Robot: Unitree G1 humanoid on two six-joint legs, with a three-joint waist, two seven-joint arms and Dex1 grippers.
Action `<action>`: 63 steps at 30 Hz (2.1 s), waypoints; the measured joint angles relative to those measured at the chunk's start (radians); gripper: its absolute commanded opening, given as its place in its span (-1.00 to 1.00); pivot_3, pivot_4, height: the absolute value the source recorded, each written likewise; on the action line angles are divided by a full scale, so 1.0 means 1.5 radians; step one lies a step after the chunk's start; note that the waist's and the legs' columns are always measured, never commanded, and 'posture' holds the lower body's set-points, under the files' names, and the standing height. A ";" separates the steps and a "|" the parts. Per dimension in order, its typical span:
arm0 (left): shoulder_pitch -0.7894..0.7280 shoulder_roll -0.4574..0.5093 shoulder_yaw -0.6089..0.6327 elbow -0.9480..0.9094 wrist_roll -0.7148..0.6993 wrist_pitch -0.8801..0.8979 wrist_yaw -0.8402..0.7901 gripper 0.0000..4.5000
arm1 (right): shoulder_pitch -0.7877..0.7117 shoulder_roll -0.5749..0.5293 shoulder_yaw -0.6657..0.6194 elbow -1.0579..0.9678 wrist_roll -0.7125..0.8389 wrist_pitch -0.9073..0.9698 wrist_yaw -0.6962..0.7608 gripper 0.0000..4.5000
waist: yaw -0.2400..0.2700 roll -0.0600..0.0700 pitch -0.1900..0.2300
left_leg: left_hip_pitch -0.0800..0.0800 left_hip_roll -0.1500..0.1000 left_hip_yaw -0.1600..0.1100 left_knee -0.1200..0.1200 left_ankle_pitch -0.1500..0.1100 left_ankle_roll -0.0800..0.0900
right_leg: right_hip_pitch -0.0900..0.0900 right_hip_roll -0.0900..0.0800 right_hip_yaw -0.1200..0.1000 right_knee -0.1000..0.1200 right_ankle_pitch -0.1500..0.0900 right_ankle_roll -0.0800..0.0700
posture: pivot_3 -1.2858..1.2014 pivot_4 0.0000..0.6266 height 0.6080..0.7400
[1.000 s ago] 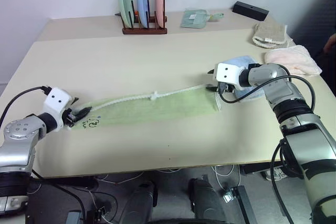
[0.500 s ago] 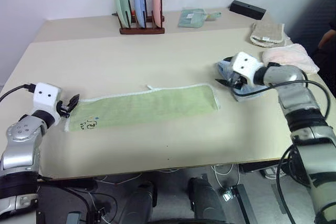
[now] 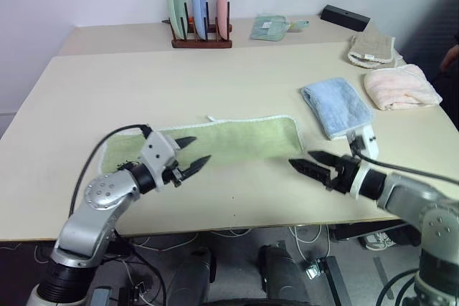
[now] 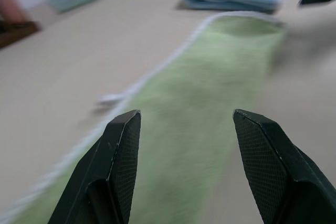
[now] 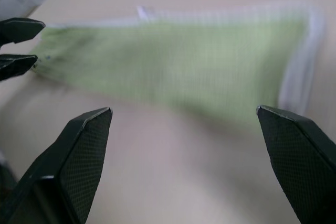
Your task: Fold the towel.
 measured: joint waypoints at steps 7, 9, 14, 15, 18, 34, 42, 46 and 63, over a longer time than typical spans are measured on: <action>0.023 0.006 -0.024 0.000 0.009 -0.002 -0.026 0.27 | -0.079 0.174 -0.077 0.028 0.030 0.100 -0.207 0.99 | 0.000 0.001 -0.001 | 0.000 0.000 0.001 0.000 0.000 0.000 | 0.000 0.001 0.001 0.000 0.000 -0.001 | 0.03 -0.52 0.99; 0.033 0.008 -0.020 0.001 0.011 -0.006 -0.029 0.27 | -0.110 0.219 -0.106 0.065 0.029 0.116 -0.255 0.99 | 0.000 0.001 -0.001 | 0.000 0.000 0.000 0.000 0.000 0.000 | 0.000 0.001 0.001 0.000 0.000 -0.001 | 0.03 -0.52 0.99; 0.041 0.012 -0.003 0.003 0.017 -0.012 -0.026 0.27 | -0.203 0.289 -0.162 0.150 0.020 0.109 -0.341 0.99 | -0.002 0.001 -0.001 | 0.001 0.000 0.000 0.000 0.000 0.000 | 0.000 0.002 0.001 0.000 0.000 -0.001 | 0.03 -0.52 0.99; 0.042 0.013 0.001 0.003 0.019 -0.015 -0.024 0.27 | -0.223 0.300 -0.174 0.172 0.018 0.099 -0.359 0.99 | -0.003 0.001 -0.001 | 0.001 0.000 0.000 0.000 0.000 0.000 | 0.000 0.002 0.001 0.000 0.000 -0.001 | 0.03 -0.52 0.99; 0.048 0.014 0.010 0.003 0.024 -0.018 -0.021 0.27 | -0.277 0.328 -0.206 0.238 0.011 0.057 -0.419 0.62 | -0.005 0.001 -0.002 | 0.001 0.000 0.000 0.000 0.000 0.000 | 0.000 0.002 0.001 0.000 0.001 -0.001 | 0.03 -0.52 0.99; 0.067 0.004 0.019 0.003 0.042 -0.034 -0.005 0.27 | -0.236 0.175 -0.166 0.168 0.036 0.012 -0.454 -0.99 | -0.002 0.002 -0.001 | 0.000 0.000 0.000 -0.001 0.000 0.000 | 0.000 0.002 0.001 -0.001 0.000 -0.001 | 0.03 -0.52 0.99; 0.032 -0.002 0.015 0.033 0.051 -0.046 -0.011 0.27 | -0.232 -0.056 0.056 0.061 0.008 -0.016 -0.276 -0.99 | -0.005 0.002 -0.001 | 0.000 0.001 0.001 -0.001 -0.001 0.001 | 0.000 0.002 0.001 -0.001 0.000 -0.001 | 0.03 -0.52 0.99; 0.023 -0.006 0.007 0.041 0.056 -0.048 -0.012 0.27 | -0.234 -0.155 0.266 0.007 -0.072 -0.093 -0.152 -0.99 | -0.002 0.001 -0.001 | 0.000 0.001 0.001 0.000 -0.001 0.001 | 0.000 0.002 0.000 -0.002 0.000 0.000 | 0.03 -0.52 0.99; 0.036 -0.014 -0.003 0.024 0.071 -0.042 0.003 0.27 | -0.266 -0.066 0.532 0.149 -0.323 -0.263 -0.030 -0.37 | 0.000 0.000 -0.001 | -0.001 0.001 0.000 0.000 -0.001 0.001 | 0.000 0.002 0.000 -0.002 0.000 0.000 | 0.03 -0.52 0.99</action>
